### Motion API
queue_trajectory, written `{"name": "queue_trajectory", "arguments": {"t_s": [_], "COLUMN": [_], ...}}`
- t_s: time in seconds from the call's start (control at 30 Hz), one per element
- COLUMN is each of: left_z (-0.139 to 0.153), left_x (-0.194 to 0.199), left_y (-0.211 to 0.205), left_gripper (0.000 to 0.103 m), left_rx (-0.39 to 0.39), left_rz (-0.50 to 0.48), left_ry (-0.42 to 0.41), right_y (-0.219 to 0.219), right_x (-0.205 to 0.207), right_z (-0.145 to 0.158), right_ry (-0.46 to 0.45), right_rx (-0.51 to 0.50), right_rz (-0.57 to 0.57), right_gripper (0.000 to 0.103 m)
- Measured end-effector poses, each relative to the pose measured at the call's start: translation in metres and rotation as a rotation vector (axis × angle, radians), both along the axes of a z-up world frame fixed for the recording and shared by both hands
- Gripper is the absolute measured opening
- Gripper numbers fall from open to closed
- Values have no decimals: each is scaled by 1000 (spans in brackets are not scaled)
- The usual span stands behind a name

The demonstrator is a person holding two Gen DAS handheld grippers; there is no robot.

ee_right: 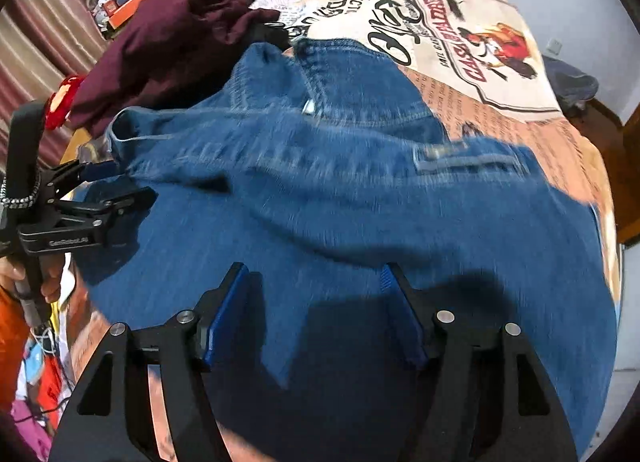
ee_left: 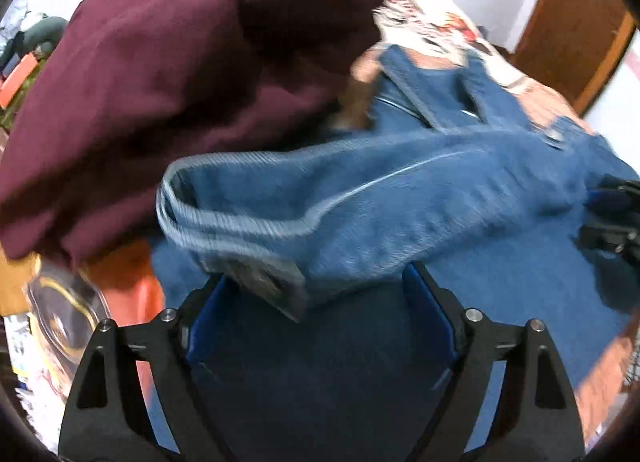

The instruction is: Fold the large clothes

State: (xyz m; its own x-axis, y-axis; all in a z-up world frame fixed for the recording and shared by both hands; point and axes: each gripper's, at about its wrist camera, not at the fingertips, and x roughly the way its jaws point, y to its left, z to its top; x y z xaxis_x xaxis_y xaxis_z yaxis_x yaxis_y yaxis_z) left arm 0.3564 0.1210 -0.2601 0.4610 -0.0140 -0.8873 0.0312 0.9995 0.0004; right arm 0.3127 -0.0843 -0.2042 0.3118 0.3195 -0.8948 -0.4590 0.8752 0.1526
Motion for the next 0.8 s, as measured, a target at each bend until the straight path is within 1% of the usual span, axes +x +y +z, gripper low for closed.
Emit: {"name": "queue_trajectory", "arguments": {"t_s": [0.03, 0.07, 0.1, 0.17, 0.2, 0.3, 0.33, 0.37, 0.43, 0.47, 0.53, 0.7, 0.77, 0.8], "left_z": [0, 3, 6, 18, 24, 46, 55, 59, 69, 73, 75, 60, 51, 45], "left_x": [7, 12, 14, 13, 10, -5, -12, -16, -28, -36, -48, -68, -78, -82], "left_y": [5, 11, 14, 25, 28, 38, 39, 38, 32, 25, 14, -13, -19, -18], "left_gripper": [84, 80, 79, 78, 77, 77, 77, 77, 77, 78, 78, 79, 80, 80], "left_rx": [7, -8, -27, -103, -128, -211, -236, -240, -198, -153, -107, -88, -75, -71], "left_rz": [26, 55, 76, 138, 158, 218, 216, 207, 170, 153, 116, 11, -19, -25], "left_ry": [-2, -8, -14, -45, -62, -140, -160, -166, -185, -198, -204, -144, -118, -101], "right_y": [-3, -6, -12, -26, -35, -55, -59, -62, -61, -56, -43, -9, -3, -1], "right_x": [11, 17, 22, 25, 23, 10, 7, -1, -15, -23, -28, -51, -56, -60], "right_z": [1, 3, 9, 22, 31, 47, 50, 53, 54, 53, 48, 20, 12, 9], "right_ry": [-12, -30, -66, -140, -170, -179, -172, -164, -150, -146, -141, -93, -82, -95], "right_rx": [-8, -8, -10, -4, 25, 109, 127, 147, 159, 154, 133, 64, 31, 9], "right_rz": [-36, -67, -115, -210, -244, -280, -282, -280, -259, -239, -200, -73, -52, -47], "right_gripper": [63, 63, 63, 64, 64, 64, 64, 64, 64, 64, 64, 64, 64, 64]}}
